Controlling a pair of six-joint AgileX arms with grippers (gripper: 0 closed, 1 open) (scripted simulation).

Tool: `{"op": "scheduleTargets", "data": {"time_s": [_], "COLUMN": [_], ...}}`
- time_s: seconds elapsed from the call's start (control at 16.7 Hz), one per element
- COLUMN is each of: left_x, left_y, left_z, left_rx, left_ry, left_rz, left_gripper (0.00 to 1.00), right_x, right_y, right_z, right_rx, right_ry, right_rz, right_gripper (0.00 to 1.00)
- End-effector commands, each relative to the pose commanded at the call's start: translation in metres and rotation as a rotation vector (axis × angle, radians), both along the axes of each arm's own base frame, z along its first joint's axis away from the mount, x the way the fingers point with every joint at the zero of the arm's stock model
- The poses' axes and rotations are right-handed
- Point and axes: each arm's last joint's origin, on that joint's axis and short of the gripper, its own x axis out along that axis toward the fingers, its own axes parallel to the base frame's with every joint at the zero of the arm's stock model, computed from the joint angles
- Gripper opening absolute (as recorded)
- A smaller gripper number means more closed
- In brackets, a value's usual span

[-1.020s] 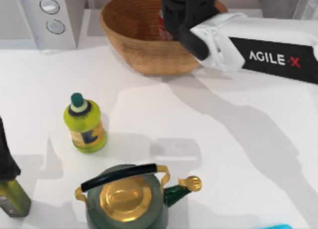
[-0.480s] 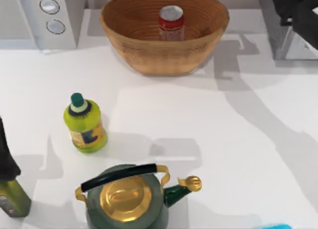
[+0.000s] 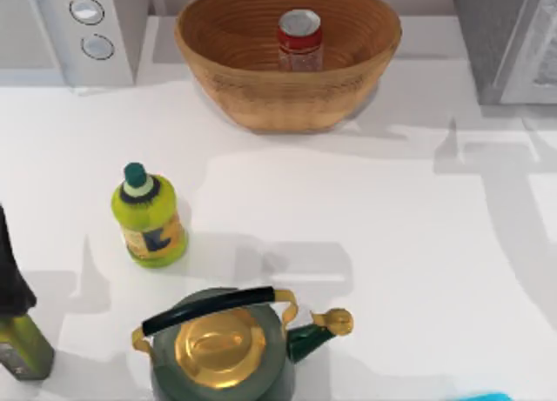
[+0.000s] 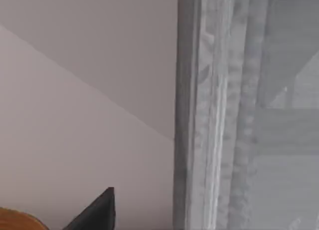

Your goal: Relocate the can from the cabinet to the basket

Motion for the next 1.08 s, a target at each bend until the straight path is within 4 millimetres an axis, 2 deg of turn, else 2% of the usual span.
{"op": "scheduleTargets", "data": {"time_s": [0.24, 0.48, 0.66, 0.78, 0.9, 1.08], "left_x": [0.000, 0.000, 0.000, 0.000, 0.000, 0.000], "left_y": [0.000, 0.000, 0.000, 0.000, 0.000, 0.000], "left_z": [0.000, 0.000, 0.000, 0.000, 0.000, 0.000], "left_rx": [0.000, 0.000, 0.000, 0.000, 0.000, 0.000], "left_ry": [0.000, 0.000, 0.000, 0.000, 0.000, 0.000], "left_rz": [0.000, 0.000, 0.000, 0.000, 0.000, 0.000], "left_gripper": [1.00, 1.00, 1.00, 1.00, 1.00, 1.00], "right_x": [-0.061, -0.096, -0.108, -0.110, -0.111, -0.111], "right_y": [-0.032, -0.047, -0.052, -0.054, -0.055, -0.055], "right_z": [-0.045, -0.098, -0.132, -0.149, -0.157, -0.158], "right_rx": [0.003, 0.005, 0.007, 0.008, 0.008, 0.008], "right_ry": [0.000, 0.000, 0.000, 0.000, 0.000, 0.000], "right_rz": [0.001, 0.004, 0.006, 0.007, 0.008, 0.008], "right_gripper": [1.00, 1.00, 1.00, 1.00, 1.00, 1.00]}}
